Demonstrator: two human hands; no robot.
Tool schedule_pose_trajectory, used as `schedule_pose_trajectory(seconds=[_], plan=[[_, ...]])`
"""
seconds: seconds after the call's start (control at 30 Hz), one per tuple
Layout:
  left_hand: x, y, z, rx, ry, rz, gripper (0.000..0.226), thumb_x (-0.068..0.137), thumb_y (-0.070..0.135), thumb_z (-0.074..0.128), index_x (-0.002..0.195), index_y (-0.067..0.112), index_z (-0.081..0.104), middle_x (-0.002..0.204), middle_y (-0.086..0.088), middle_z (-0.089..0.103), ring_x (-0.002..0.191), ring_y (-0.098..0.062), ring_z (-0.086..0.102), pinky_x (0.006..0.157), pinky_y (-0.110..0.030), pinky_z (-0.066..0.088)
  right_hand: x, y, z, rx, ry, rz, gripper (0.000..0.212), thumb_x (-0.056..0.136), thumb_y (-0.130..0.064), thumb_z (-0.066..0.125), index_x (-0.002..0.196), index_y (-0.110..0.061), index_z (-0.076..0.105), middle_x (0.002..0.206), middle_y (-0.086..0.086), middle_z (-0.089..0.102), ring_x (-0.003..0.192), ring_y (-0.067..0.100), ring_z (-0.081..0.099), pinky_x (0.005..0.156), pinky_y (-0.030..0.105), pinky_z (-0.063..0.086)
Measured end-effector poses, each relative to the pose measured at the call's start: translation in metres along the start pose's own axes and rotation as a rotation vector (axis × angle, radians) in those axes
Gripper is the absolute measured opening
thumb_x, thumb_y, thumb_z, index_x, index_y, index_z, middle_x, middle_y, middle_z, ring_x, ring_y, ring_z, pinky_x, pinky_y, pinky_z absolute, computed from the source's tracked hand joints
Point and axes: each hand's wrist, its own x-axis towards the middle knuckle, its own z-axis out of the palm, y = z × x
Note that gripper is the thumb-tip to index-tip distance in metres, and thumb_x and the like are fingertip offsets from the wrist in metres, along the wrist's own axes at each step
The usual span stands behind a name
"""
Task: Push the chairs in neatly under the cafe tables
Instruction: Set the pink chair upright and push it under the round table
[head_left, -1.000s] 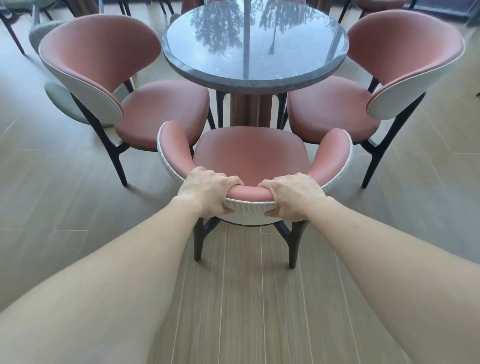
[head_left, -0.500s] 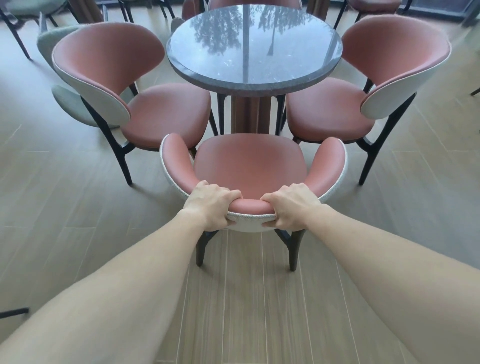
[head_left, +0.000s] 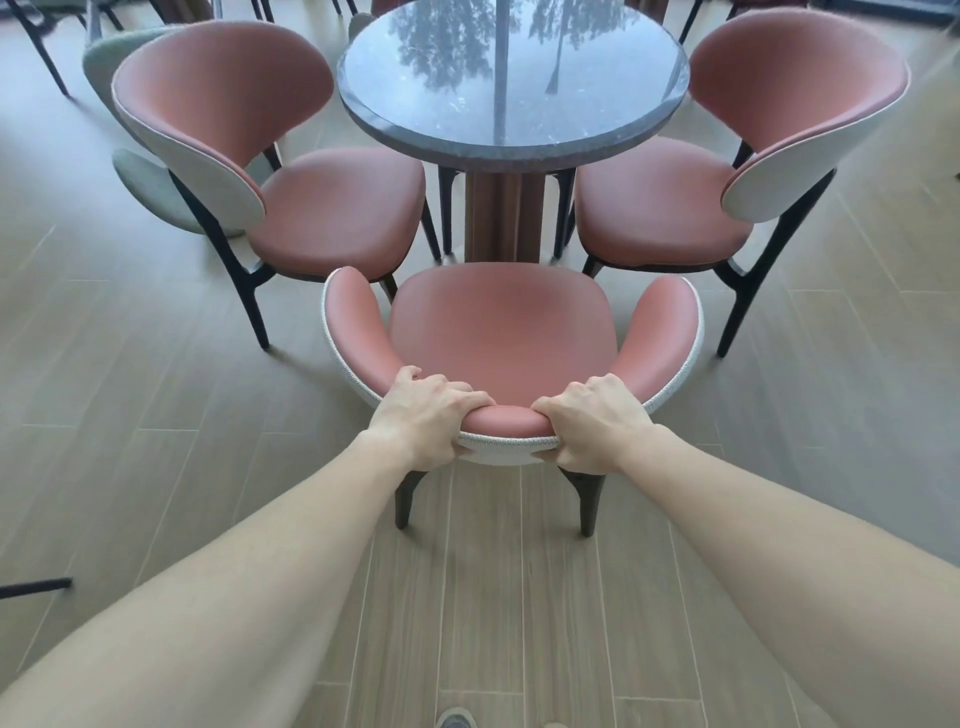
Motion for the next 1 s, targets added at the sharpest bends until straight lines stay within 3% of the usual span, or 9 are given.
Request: schedule_pose_trajectory(seconds=[0.27, 0.43, 0.73, 0.93, 1.0], plan=[[0.027, 0.027, -0.013, -0.014, -0.011, 0.04, 0.056, 0.095, 0.046, 0.071, 0.147, 0.047, 0.05, 0.14, 0.014, 0.063, 0.13, -0.022, 0.061, 0.12, -0.052, 0.033, -0.017, 0.034, 0.009, -0.014, 0.024, 0.052, 0.041, 0.092, -0.065, 0.058, 0.113, -0.031, 0.067, 0.1, 0.0, 0.073, 0.089, 0.032, 0.071, 0.068, 0.033, 0.034], [0.031, 0.028, -0.014, -0.018, 0.029, 0.053, 0.049, 0.093, 0.047, 0.071, 0.139, 0.042, 0.056, 0.13, 0.012, 0.068, 0.119, -0.023, 0.067, 0.109, -0.047, 0.04, -0.019, 0.042, 0.018, 0.096, 0.08, 0.001, 0.051, 0.093, -0.066, 0.058, 0.131, -0.032, 0.059, 0.118, -0.01, 0.07, 0.105, 0.024, 0.07, 0.083, 0.037, 0.049], [0.014, 0.007, -0.007, -0.038, 0.033, 0.024, 0.026, 0.09, 0.045, 0.072, 0.104, 0.033, 0.054, 0.102, 0.006, 0.075, 0.099, -0.03, 0.07, 0.103, -0.044, 0.042, -0.015, 0.017, 0.012, 0.13, 0.072, -0.054, 0.048, 0.096, -0.06, 0.059, 0.134, -0.031, 0.061, 0.12, -0.009, 0.07, 0.107, 0.025, 0.068, 0.083, 0.037, 0.05], [0.002, 0.005, 0.001, -0.064, 0.069, -0.011, 0.025, 0.089, 0.036, 0.071, 0.095, 0.035, 0.047, 0.088, 0.005, 0.073, 0.09, -0.03, 0.069, 0.103, -0.041, 0.041, -0.013, 0.012, 0.014, 0.112, 0.074, -0.103, 0.05, 0.099, -0.063, 0.053, 0.13, -0.025, 0.063, 0.118, -0.006, 0.071, 0.105, 0.028, 0.069, 0.08, 0.04, 0.049], [-0.003, 0.005, 0.003, -0.061, 0.08, -0.016, 0.019, 0.09, 0.038, 0.069, 0.099, 0.032, 0.054, 0.088, 0.004, 0.073, 0.089, -0.031, 0.069, 0.102, -0.04, 0.041, -0.013, 0.01, 0.015, 0.124, 0.074, -0.126, 0.049, 0.099, -0.061, 0.053, 0.129, -0.024, 0.063, 0.117, -0.006, 0.071, 0.105, 0.028, 0.069, 0.08, 0.04, 0.049]])
